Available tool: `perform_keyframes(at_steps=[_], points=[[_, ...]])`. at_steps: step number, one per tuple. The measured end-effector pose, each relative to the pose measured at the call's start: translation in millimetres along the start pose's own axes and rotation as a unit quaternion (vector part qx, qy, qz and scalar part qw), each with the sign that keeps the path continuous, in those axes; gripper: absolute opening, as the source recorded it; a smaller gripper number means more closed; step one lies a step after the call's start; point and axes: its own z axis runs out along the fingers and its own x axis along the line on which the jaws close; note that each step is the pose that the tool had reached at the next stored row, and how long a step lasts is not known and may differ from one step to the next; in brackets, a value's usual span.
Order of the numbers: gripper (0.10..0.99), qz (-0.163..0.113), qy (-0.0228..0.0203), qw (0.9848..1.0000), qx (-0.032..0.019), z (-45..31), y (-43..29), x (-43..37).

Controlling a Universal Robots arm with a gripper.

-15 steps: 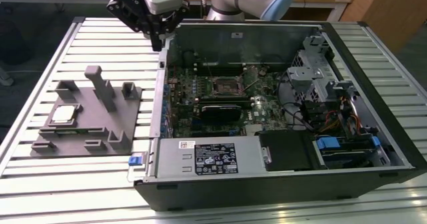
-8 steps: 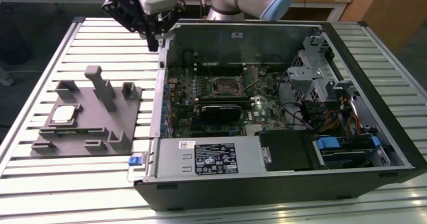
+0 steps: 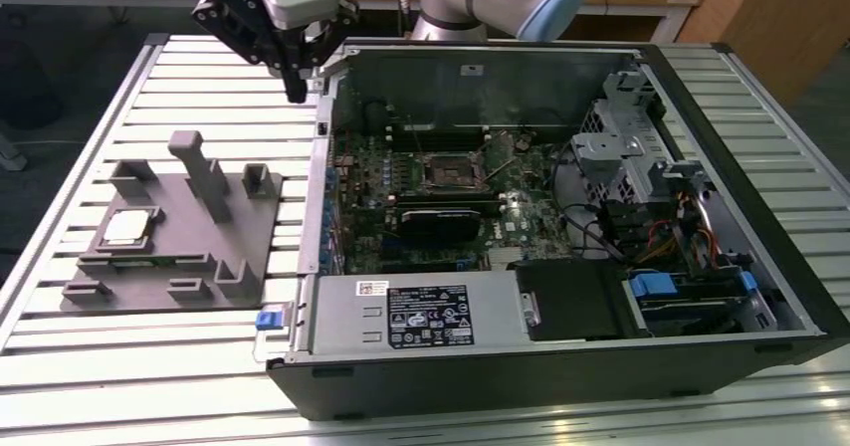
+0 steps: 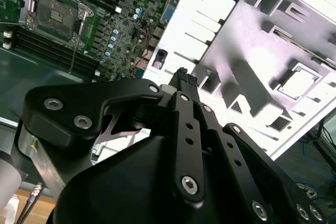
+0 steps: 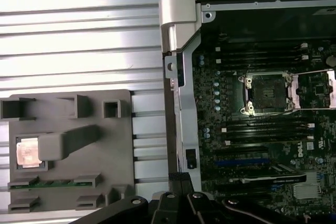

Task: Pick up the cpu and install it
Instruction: 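Reach for the cpu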

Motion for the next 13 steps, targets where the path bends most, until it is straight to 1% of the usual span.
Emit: perform_keyframes(at_steps=[13], points=[[0.106, 0.0, 0.0001, 1.0, 0.0, 0.3, -1.0, 11.8]])
